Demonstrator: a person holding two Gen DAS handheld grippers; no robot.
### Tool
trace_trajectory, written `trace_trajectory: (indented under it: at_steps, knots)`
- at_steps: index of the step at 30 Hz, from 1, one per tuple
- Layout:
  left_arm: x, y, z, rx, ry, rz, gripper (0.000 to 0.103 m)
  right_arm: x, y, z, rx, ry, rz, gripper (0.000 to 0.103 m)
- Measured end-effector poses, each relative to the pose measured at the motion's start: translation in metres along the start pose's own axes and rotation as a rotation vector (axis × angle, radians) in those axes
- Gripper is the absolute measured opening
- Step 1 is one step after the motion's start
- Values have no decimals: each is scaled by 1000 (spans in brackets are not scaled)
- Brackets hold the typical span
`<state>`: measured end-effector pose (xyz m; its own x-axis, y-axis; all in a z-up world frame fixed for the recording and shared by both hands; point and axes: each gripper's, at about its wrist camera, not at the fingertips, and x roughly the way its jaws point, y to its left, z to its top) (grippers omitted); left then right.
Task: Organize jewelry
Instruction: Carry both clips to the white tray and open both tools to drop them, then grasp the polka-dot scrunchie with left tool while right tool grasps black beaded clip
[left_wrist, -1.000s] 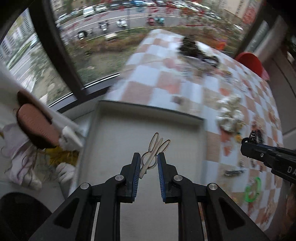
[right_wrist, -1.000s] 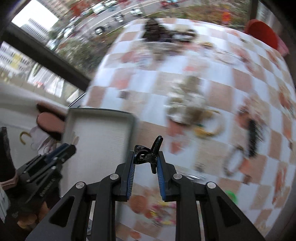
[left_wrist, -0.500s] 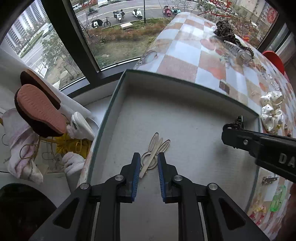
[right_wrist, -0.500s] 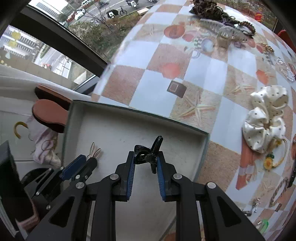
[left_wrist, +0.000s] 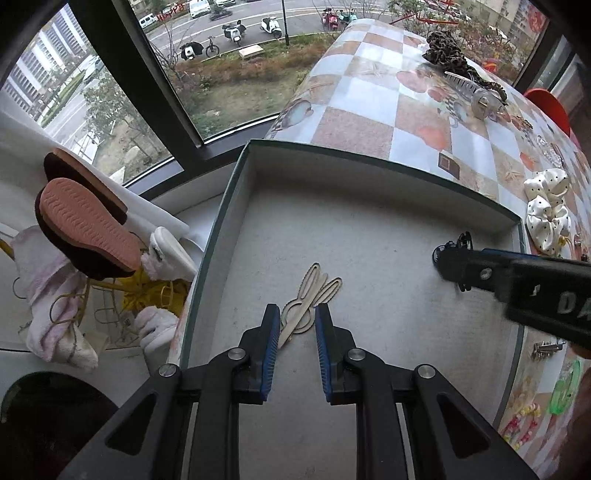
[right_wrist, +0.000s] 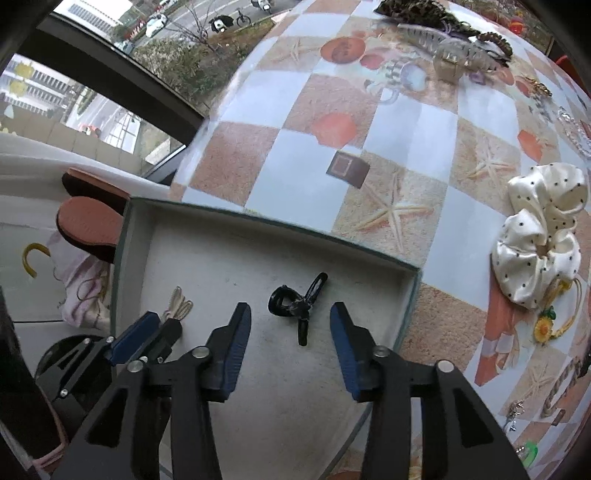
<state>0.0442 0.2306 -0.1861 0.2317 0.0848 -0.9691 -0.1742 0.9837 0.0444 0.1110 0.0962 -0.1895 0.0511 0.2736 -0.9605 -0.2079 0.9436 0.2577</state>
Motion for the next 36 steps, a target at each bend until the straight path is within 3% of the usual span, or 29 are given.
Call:
trace_trajectory:
  at_steps: [5,7,8,9,18,21,28,30,33,36]
  knots:
    - [-11,-2,0,4,-9,5,24,-37,-8,-7,29,-42,37,57]
    - [-17,-3,0,5,-10,-2,61,-55,-14,-15,41,-67,44,62]
    - [-20,-2,0,1,-17,0,98,-62,-17,-19,48,-77,43,63]
    - [-26,-2,-2,-5,-37,8,103,-67,-19,-24,53,-83,40,64]
    - [-51,-22,-10,78,-62,-10,103,-107,-74,-79,222,-82,-15,71]
    - [-63,-39,-15,149,-46,-73,103,-117,-93,-101,299,-88,-32,84]
    - [-85,-88,-24,295,-40,-130,103,-147,-139,-144,458,-150,-74,86]
    - [-88,-106,-23,340,-52,-117,103,-154,-154,-154,507,-175,-83,86]
    - [-90,-126,-17,370,-47,-127,103,-161,-171,-163,546,-201,-85,103]
    - [-92,-141,-9,366,-70,-123,103,-170,-183,-166,552,-232,-99,103]
